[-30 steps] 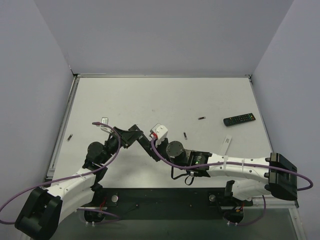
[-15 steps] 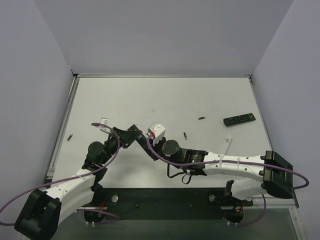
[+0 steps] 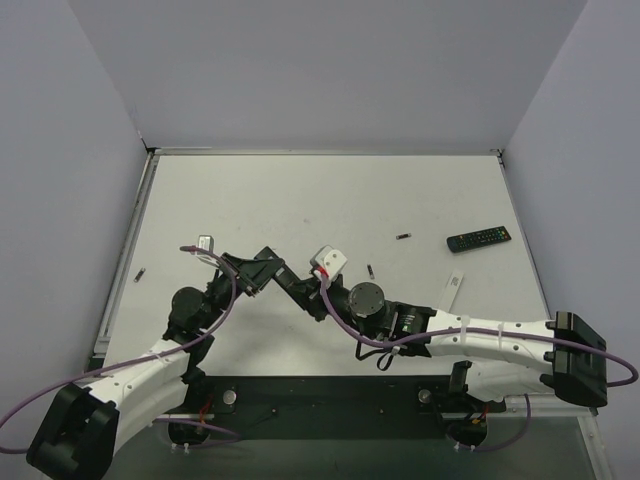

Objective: Load the batteries into the remote control

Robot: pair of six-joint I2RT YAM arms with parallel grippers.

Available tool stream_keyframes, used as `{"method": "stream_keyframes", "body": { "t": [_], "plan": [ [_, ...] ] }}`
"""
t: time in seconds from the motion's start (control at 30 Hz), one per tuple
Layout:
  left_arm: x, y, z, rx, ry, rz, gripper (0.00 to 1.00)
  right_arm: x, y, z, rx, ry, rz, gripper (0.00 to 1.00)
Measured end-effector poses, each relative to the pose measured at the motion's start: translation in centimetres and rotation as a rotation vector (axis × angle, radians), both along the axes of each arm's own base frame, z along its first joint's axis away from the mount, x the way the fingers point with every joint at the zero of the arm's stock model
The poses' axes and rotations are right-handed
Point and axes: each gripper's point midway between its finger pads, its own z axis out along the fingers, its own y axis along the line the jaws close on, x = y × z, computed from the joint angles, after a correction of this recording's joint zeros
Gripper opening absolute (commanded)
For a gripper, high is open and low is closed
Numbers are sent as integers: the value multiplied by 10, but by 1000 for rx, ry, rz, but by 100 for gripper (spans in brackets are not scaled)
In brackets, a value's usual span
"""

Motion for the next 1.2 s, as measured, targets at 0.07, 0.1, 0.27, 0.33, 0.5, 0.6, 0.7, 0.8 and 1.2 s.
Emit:
{"method": "stream_keyframes", "body": {
  "t": [0.07, 0.1, 0.27, 0.33, 0.5, 0.6, 0.7, 0.8, 1.2],
  "plan": [
    [-2, 1, 4, -17, -2, -4, 0, -2, 0, 5, 8, -11, 13, 0],
    [-3, 1, 6, -24, -5, -6, 0, -3, 0, 7, 13, -14, 19, 0],
    [-7, 2, 14, -42, -20, -10, 0, -7, 0, 14, 29, -21, 43, 5],
    [-7, 2, 14, -45, -18, -11, 0, -7, 0, 15, 31, -21, 47, 7],
    [-8, 1, 13, -45, -8, -15, 0, -8, -1, 15, 30, -21, 48, 10],
    [-8, 0, 8, -34, 8, -19, 0, -8, -2, 12, 15, -19, 49, 10],
    [-8, -2, 3, -24, 26, -25, 0, -9, -3, 8, -5, -20, 53, 10],
    [-8, -2, 2, -20, 32, -27, 0, -9, -3, 7, -12, -21, 55, 10],
    [-18, -16, -8, -7, 73, -100, 0, 5, -3, 19, 38, -56, 14, 8]
  ]
}}
